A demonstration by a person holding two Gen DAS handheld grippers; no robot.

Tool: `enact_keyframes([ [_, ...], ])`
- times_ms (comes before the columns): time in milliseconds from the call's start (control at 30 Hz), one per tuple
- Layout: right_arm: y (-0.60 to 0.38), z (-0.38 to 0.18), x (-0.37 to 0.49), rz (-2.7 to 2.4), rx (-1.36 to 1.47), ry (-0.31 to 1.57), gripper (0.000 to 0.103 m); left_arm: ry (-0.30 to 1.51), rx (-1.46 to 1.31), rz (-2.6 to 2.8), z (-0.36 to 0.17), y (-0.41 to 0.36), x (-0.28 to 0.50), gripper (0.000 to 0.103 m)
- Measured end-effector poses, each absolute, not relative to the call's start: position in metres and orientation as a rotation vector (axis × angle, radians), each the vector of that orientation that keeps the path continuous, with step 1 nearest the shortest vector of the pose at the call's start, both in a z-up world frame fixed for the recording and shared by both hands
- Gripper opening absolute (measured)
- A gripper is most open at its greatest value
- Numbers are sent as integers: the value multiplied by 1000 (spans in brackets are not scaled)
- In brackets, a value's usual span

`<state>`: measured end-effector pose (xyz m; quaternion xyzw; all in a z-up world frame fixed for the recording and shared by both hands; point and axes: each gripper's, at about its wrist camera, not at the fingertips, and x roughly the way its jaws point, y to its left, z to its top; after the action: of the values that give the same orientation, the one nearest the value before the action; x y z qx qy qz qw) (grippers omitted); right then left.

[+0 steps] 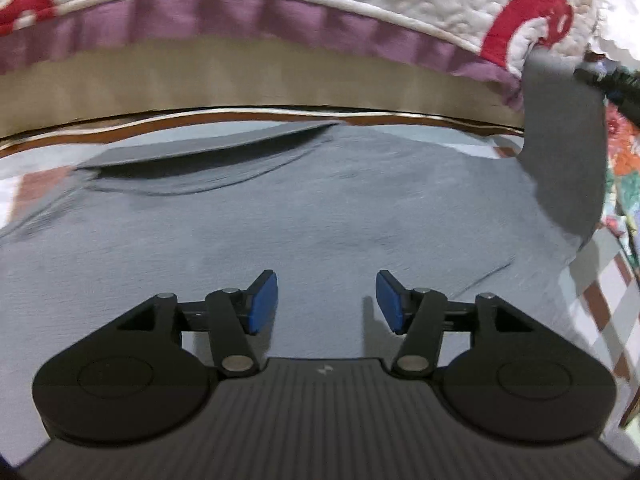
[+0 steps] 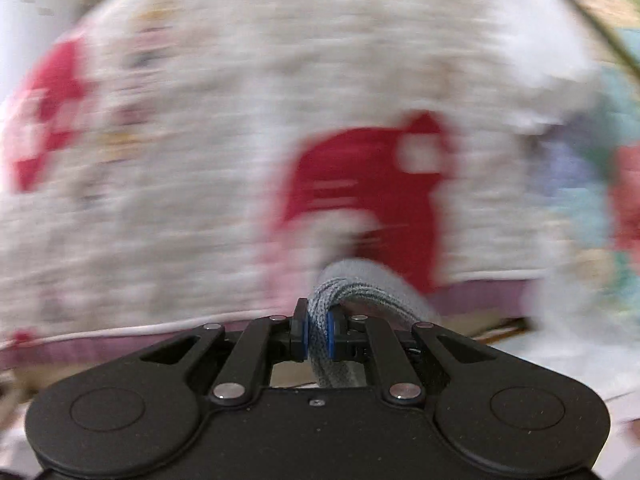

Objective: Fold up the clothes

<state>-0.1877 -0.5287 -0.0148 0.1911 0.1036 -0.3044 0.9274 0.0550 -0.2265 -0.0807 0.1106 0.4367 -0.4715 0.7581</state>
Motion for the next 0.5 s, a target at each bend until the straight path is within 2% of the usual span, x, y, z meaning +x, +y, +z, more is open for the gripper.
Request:
enact_keyframes([
  [133,-453,-7,-140,-352,409,212,10,915,212,-971,-63,-181,65,54],
  [233,-394,-13,-103,-147,395,249,10,902,146,-874,-56,-140,75,59],
  [367,-310,-61,-54,44,255,431,11,963,-16,-767,-67,-90,94,59],
  [500,-261,-124,-25,97,166,664,14,1020,-54,-714,-88,-72,109,59],
])
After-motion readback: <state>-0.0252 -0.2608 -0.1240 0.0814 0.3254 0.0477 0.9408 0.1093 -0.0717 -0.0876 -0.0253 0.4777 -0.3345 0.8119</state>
